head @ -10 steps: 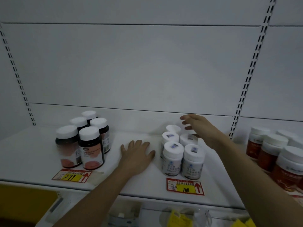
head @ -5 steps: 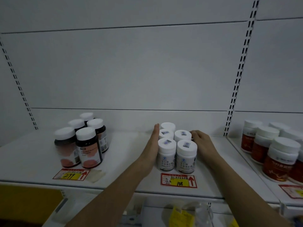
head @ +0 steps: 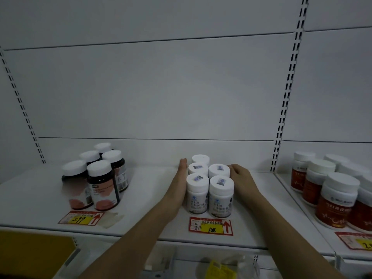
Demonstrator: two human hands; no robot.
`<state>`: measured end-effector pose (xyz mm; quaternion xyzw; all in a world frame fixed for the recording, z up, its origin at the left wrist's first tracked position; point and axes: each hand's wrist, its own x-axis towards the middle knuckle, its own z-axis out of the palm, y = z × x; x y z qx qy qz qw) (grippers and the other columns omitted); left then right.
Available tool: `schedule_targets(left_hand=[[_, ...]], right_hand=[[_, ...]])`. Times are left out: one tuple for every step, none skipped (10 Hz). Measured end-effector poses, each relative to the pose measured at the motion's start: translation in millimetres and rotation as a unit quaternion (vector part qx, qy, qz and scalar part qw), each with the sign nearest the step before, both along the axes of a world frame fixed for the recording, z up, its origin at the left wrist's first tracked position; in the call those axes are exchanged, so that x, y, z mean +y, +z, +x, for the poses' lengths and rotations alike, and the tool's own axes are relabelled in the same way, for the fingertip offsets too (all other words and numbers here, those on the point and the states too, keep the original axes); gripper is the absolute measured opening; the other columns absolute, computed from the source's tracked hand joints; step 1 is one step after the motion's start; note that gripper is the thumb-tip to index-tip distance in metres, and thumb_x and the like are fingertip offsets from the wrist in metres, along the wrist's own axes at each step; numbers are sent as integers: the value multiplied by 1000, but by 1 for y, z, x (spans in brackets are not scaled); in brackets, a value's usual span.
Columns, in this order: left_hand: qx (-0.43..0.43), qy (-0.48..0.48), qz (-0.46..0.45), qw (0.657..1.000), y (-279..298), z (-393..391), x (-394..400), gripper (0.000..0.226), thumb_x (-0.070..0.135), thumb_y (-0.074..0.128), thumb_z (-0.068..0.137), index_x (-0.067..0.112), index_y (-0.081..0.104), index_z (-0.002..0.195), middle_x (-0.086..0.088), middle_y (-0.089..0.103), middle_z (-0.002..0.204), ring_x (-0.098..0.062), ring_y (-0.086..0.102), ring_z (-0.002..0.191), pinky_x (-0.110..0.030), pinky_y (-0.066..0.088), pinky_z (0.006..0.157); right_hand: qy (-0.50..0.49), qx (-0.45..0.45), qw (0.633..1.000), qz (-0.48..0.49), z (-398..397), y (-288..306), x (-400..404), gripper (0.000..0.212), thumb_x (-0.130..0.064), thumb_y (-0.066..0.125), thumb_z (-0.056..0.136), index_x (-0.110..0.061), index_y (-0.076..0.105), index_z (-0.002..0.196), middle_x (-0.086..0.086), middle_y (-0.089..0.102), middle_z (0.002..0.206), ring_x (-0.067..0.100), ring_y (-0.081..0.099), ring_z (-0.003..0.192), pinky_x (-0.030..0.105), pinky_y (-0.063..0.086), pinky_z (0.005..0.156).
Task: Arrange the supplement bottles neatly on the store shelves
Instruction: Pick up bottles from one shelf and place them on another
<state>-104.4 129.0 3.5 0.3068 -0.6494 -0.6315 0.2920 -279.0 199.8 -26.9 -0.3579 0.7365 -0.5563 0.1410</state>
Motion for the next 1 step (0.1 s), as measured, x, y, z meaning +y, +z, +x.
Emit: schedule_targets(left_hand=[[-49,9,-70,996,17,11,-17,60,59,12,99,33,28,150,11,29,156,-12,29,143,-31,19,114]], right_hand=[[1,-56,998,-8,-4,14,3,28,-21,41,99,-10,66,107,8,68,107,28,64,100,46,53,92]])
